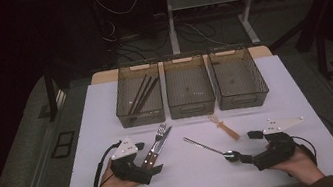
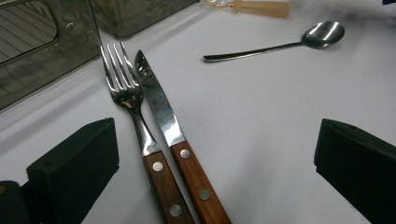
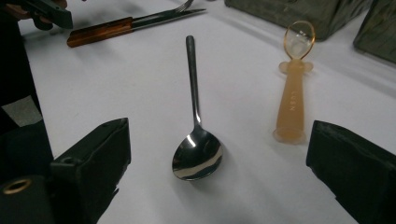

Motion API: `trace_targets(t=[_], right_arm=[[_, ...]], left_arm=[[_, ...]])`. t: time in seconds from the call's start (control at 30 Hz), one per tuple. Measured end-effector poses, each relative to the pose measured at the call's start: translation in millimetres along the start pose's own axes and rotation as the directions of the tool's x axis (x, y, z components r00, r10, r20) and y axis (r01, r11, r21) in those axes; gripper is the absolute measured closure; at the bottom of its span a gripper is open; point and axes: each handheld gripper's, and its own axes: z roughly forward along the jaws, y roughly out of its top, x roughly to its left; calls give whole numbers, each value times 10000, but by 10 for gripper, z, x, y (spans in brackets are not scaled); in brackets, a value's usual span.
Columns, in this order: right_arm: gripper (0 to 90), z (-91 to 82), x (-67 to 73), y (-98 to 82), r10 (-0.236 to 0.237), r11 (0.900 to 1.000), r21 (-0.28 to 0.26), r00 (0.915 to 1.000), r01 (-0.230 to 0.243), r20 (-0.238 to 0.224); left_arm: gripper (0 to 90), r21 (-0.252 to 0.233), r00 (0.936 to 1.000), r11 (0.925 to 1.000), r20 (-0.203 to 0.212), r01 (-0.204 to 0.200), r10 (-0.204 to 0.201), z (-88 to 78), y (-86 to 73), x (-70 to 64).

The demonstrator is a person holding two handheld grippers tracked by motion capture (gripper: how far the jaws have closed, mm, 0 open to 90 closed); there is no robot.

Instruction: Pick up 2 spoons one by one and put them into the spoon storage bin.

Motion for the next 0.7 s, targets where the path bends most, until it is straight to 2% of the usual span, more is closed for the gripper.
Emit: trace_targets(t=[0.03,0.1,0.17,0.37,0.47,0.7], right_arm=[[71,7,-1,0,43,9999,92,10000,-42,-46],[153,13,1,-1,8,9998,175,9999,-5,-169],[161,22,11,1,60,9998,168,9997,-55,-255],[337,77,34,0,280,9988,420,9989,-264,-385],[401,111,56,6,245,9986,479,9992,-229,-330],[487,178,64,37,599,9960,668,9982,-592,-91]], left_arm=[[0,14,10000,10000,-11,-25,25,2,1,2],[0,23,10000,10000,9,-39,39,5,0,4],[0,15,10000,10000,34,-52,52,5,-1,3],[0,22,9999,10000,115,-66,66,12,2,-3],[0,51,9999,10000,121,-73,72,15,3,-6],[0,69,9998,9999,174,-88,87,20,3,-9]])
